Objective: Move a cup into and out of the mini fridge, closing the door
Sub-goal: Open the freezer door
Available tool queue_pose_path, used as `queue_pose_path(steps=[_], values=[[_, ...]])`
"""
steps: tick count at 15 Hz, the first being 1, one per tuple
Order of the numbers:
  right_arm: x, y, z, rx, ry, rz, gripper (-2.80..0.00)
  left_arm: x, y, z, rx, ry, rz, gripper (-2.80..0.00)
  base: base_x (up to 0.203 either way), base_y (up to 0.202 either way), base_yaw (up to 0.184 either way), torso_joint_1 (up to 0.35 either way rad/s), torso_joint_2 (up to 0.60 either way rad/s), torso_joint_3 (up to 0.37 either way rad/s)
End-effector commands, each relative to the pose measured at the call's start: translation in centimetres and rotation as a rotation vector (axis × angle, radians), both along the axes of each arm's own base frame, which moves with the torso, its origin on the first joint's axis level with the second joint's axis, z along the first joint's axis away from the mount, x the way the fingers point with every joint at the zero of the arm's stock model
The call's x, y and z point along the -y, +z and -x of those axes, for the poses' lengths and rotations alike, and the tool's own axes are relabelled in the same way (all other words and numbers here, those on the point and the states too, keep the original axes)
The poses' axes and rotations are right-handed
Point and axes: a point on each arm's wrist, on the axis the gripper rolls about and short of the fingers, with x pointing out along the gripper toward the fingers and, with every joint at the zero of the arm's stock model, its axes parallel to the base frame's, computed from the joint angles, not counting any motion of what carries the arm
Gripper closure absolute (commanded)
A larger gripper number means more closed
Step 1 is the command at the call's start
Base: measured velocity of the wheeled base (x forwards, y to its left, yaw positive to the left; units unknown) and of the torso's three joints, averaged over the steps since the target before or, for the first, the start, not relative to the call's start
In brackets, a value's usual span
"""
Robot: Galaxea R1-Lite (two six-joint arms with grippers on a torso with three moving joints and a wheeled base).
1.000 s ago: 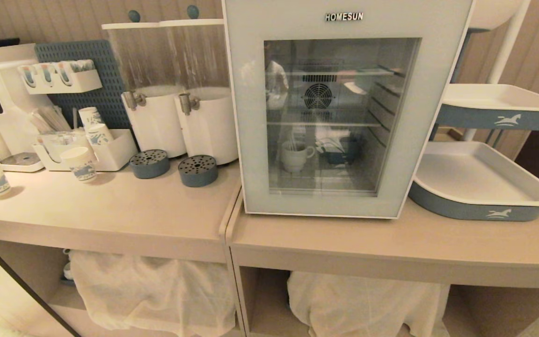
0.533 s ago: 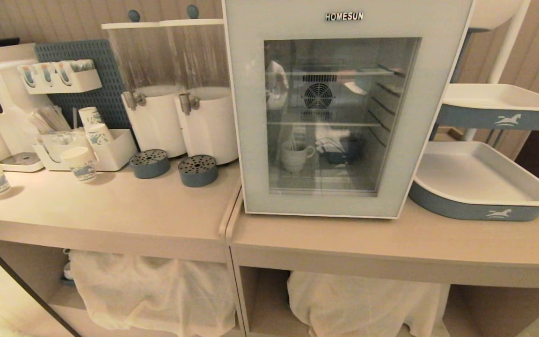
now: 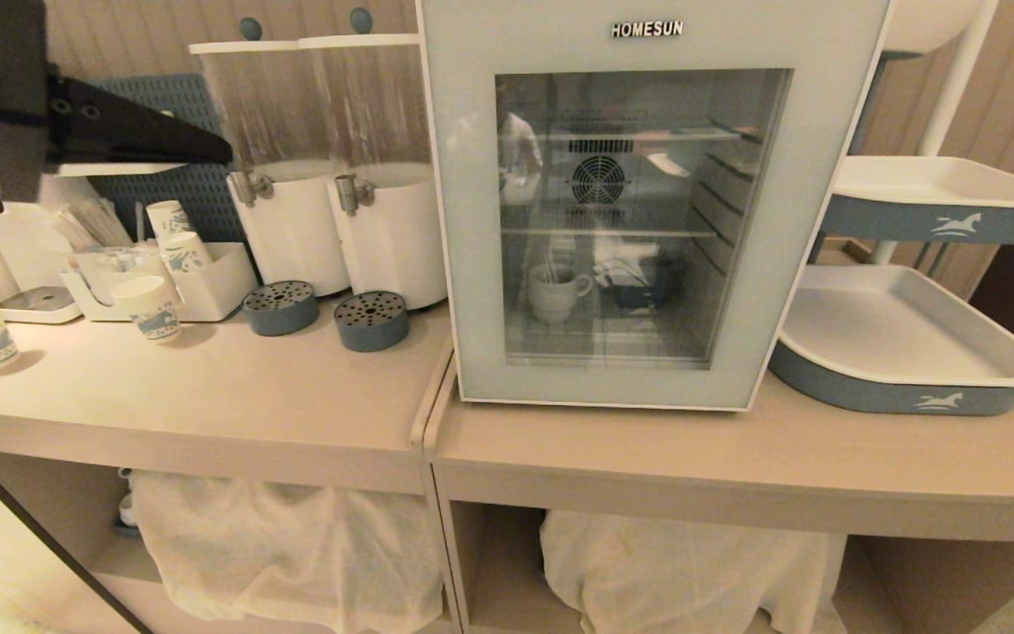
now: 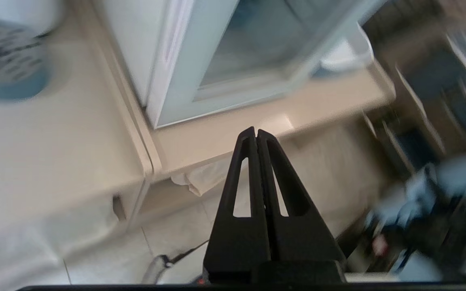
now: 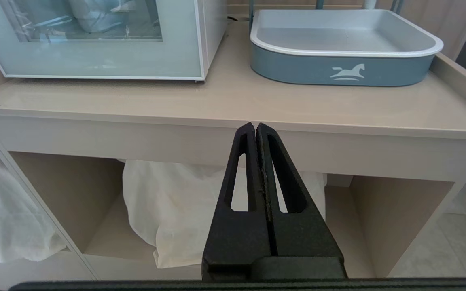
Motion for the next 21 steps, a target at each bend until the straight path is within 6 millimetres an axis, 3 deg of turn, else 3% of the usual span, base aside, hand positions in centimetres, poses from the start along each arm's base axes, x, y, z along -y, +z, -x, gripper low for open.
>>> queue_pose_path(steps=[1,4,9,10,15,21], values=[[0.0,-0.4,-0.1,-0.014,0.002,0.0,0.0,-1.4,-3.0,-4.0,-0.011,-0.114,0.007,0.0,0.0,0.0,0.0,0.0,0.0,0.0],[0.0,-0.4,-0.1,-0.014,-0.001,-0.001,0.0,-3.3,-6.3,-8.3,0.158,-0.292,-0.015,0.0,0.0,0.0,0.0,0.0,0.0,0.0],[0.0,-0.4,-0.1,-0.014,0.001,-0.001,0.0,-4.1,-11.3,-13.4,0.303,-0.405,-0.089,0.0,0.0,0.0,0.0,0.0,0.0,0.0],[0.0,-0.4,-0.1,-0.014,-0.001,-0.003,0.0,-4.0,-11.8,-14.3,0.312,-0.419,-0.083,-2.8,0.0,0.0,0.0,0.0,0.0,0.0],[0.0,-0.4,-0.1,-0.018,0.001,-0.003,0.0,-3.6,-12.9,-17.1,0.348,-0.594,0.035,-2.8,0.0,0.0,0.0,0.0,0.0,0.0],[0.0,-0.4,-0.1,-0.014,-0.001,-0.004,0.0,0.2,-15.6,-20.3,0.467,-0.751,0.049,-2.8,0.0,0.0,0.0,0.0,0.0,0.0]])
